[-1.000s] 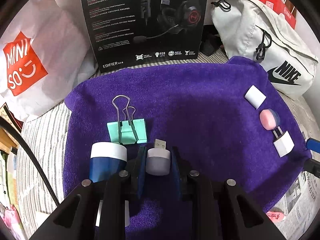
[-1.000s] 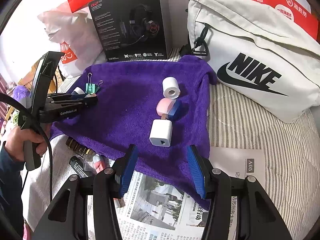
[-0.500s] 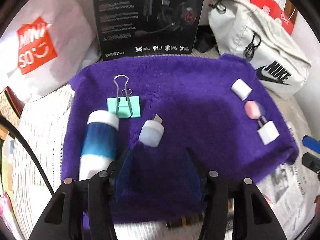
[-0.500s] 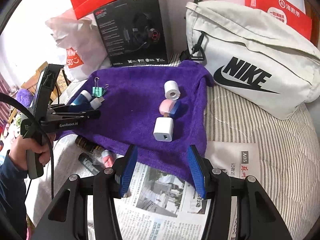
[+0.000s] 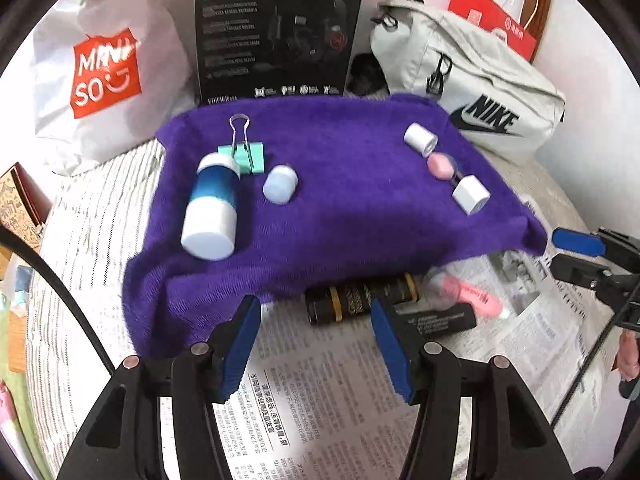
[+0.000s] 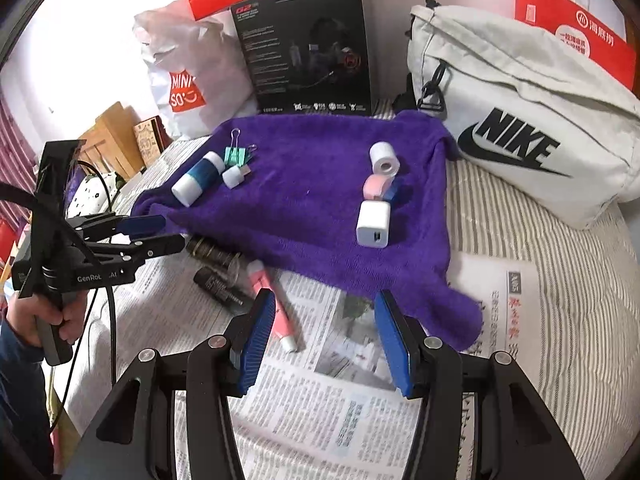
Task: Organize rigid objects
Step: 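Move left tool to the gold-and-black tube while right tool reaches the pink highlighter, then grasp the gold-and-black tube with left tool while right tool grasps the pink highlighter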
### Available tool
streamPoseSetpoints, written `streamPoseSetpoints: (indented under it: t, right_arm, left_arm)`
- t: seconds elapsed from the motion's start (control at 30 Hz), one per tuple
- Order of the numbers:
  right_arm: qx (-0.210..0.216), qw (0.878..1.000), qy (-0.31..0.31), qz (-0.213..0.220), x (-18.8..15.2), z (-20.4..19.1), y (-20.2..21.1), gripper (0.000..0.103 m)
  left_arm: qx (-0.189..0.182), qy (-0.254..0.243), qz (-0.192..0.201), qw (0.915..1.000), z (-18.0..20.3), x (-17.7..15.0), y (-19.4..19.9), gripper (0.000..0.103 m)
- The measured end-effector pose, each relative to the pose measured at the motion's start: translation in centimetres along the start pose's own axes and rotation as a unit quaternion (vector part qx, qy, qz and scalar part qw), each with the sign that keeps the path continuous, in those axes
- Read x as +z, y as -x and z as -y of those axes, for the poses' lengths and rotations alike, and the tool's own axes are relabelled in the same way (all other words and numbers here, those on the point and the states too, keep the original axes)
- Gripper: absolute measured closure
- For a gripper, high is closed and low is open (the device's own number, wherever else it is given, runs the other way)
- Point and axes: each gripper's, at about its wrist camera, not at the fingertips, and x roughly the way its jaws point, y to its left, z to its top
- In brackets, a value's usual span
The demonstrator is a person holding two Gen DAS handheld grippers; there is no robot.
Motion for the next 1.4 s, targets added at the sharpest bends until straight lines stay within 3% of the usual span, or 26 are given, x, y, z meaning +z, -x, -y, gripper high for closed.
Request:
streamPoseSetpoints:
  t: [0.53,0.83,0.97,1.4]
  right_arm:
    - [-0.02,0.999,-0.011,-0.025,-1.5,1.0,-0.5,0.051]
    - [-0.017,0.999,-0.01,-0.03,-1.4,1.0,-1.0,0.051]
    - [-0.017,0.999,-0.011,-0.037,-1.6,1.1,-1.3,0.051]
    - [-0.015,0.999,-0.011,-0.038,-1.3,1.2,-1.6,0.051]
  left_arm:
    - [-0.091,-0.048,-0.018,0.9946,2.4,-1.1,-1.8,0.051]
    - [-0.08,-0.06,-0.013,0.9949,2.7,-0.2,-2.2,0.051]
    - [-0.072,-0.091,-0.029,0.9928,4.1,0.1,-3.4,0.063]
    - [-0.069,-0.141,-0.053,0.9862,5.7,-0.1,-3.5,0.066]
